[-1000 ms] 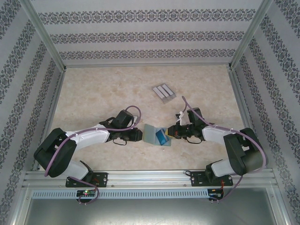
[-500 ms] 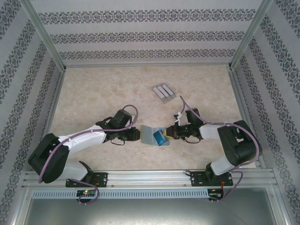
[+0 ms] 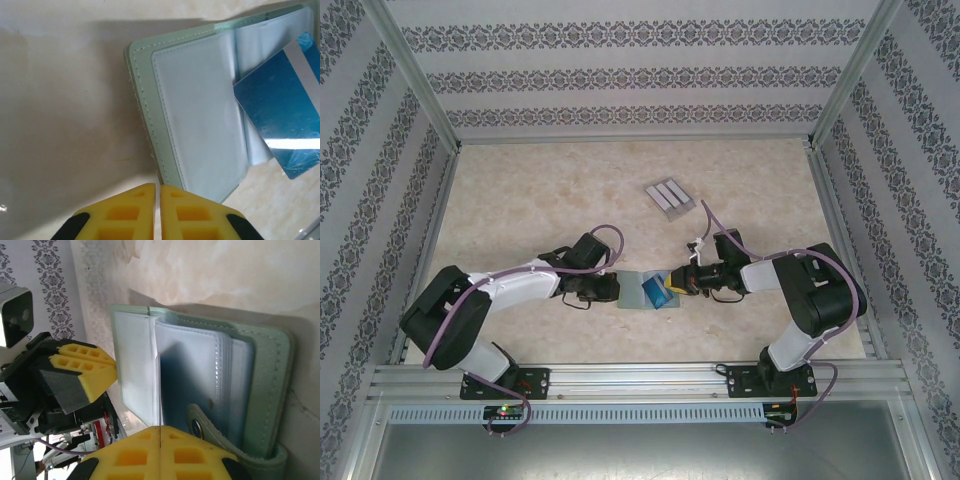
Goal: Put the credit cards into the card holder
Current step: Insert the credit card into the card slot.
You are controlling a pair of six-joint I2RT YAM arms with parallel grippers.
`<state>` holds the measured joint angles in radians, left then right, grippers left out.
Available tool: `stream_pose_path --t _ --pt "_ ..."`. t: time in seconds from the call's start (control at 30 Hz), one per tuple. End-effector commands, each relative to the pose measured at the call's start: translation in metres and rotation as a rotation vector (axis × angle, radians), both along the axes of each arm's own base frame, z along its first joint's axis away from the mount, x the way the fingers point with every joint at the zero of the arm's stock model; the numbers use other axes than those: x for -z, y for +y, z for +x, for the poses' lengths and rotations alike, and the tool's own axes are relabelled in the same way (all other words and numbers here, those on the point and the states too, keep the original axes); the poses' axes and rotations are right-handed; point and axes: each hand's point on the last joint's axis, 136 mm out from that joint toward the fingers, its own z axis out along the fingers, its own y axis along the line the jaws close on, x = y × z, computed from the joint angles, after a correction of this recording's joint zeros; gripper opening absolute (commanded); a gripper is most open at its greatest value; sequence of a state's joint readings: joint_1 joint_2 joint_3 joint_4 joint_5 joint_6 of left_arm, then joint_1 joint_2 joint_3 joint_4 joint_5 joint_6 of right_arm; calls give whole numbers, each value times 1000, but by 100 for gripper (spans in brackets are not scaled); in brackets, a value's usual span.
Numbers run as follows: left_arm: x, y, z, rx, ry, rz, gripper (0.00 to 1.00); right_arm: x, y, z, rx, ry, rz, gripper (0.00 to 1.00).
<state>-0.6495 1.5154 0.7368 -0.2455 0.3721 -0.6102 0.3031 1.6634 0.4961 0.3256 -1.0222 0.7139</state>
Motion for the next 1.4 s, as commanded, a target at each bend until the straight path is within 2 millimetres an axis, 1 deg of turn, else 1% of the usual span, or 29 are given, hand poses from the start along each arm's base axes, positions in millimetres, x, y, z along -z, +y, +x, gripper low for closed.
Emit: stream_pose_path --t 0.0,0.27,0.47,0.57,0.67,0.77,0.93,1.07,1.17,1.3,1.37 --pt "-6 -5 8 3 -36 22 9 -12 5 6 -22 -39 48 0" --pt "4 -2 10 2 -17 65 6 0 5 11 -5 -18 17 0" --pt "13 4 10 -12 2 109 5 5 0 18 56 -32 -30 0" --pt "16 4 7 -19 21 109 5 9 -4 21 109 -37 -69 1" --pt "17 1 6 -22 30 87 5 9 -1 20 144 -43 -88 3" --pt "16 -3 6 -27 36 59 4 14 -2 19 200 -44 -134 2" --pt "15 -8 5 -33 37 22 2 15 5 18 252 -44 -145 1" --pt "20 -6 2 -41 49 27 2 22 8 16 270 -52 -184 1" --pt "22 -6 1 -43 50 23 1 22 11 15 271 -53 -189 1" --pt "23 -6 -1 -47 55 19 1 28 8 12 309 -55 -229 1" --pt "23 -6 -1 -48 49 15 1 29 10 10 321 -56 -237 1"
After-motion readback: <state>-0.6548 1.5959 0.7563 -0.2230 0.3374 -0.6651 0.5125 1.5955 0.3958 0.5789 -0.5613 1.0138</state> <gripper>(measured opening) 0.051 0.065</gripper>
